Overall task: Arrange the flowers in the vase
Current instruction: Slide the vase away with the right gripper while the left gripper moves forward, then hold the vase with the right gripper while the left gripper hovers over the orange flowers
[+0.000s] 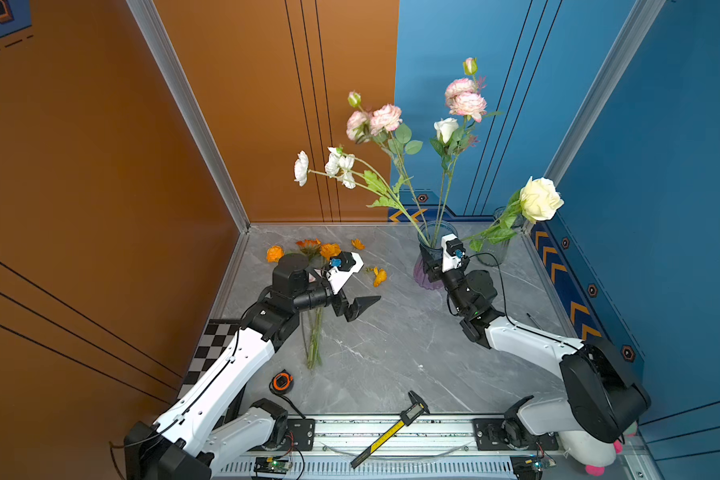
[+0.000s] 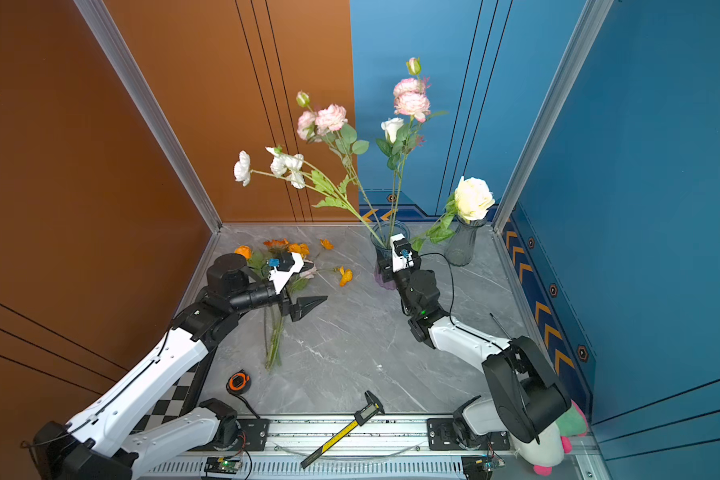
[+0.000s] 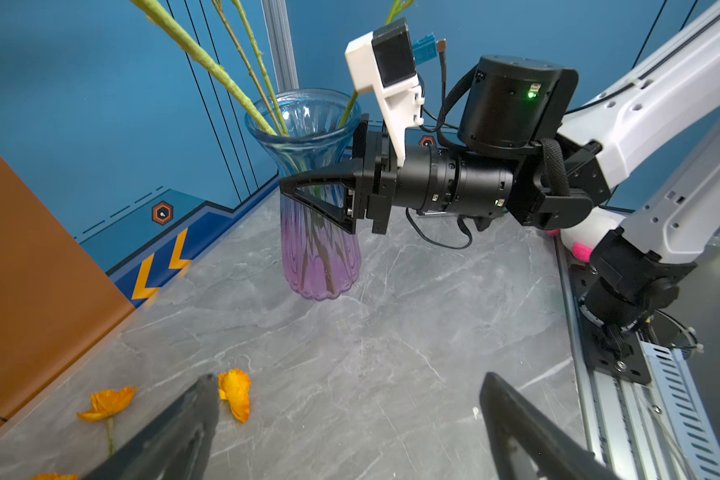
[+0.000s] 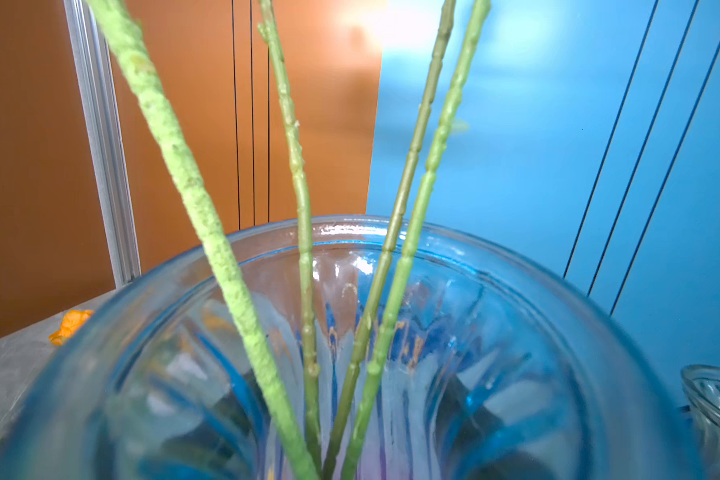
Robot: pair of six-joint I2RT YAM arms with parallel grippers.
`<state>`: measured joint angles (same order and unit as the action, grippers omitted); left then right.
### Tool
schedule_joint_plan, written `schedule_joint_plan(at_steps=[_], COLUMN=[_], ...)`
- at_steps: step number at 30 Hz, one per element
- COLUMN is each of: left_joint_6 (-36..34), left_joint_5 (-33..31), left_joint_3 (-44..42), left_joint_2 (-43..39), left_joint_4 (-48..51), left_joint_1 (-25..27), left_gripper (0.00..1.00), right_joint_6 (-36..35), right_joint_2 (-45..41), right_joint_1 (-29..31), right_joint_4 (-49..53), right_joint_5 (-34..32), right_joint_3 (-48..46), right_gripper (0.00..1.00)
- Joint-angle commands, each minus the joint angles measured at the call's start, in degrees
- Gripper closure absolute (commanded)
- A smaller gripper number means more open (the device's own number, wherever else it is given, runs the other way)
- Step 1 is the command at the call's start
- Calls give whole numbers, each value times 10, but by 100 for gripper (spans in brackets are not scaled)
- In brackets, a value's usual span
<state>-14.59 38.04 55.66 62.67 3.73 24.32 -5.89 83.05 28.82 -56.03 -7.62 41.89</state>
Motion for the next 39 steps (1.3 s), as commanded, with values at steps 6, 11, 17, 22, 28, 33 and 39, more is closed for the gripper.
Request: schedule_joint_plan(at_steps=[6, 11, 17, 22, 28, 33, 39], left_joint_6=[-17, -8, 14, 55, 73, 83, 86], left_joint_5=[12, -17, -22, 2, -7, 1, 7], left_joint_3=[-11, -23, -21, -27, -22, -18, -16], left_joint_2=[53, 64, 66, 68, 73, 76, 83], left_joint_4=[-76, -90, -105, -135, -135, -136, -135], left_joint_1=[-16, -14, -19, -47, -74, -93, -105], left_gripper=[2, 2, 2, 2, 2, 2, 2], right_joint_6=[48, 57, 87, 96, 85, 92, 92], right_joint_2=[103, 190, 291, 368, 436, 479, 516], right_joint_1=[-50, -69, -83, -89, -90, -90, -88], right_joint_4=[-134, -144, -157, -162, -151, -145, -131], right_joint_5=[76, 95, 105, 112, 114, 113, 111], right_joint_3=[149, 235, 318, 385, 451, 495, 539], right_gripper=[63, 64, 64, 65, 67, 68, 69])
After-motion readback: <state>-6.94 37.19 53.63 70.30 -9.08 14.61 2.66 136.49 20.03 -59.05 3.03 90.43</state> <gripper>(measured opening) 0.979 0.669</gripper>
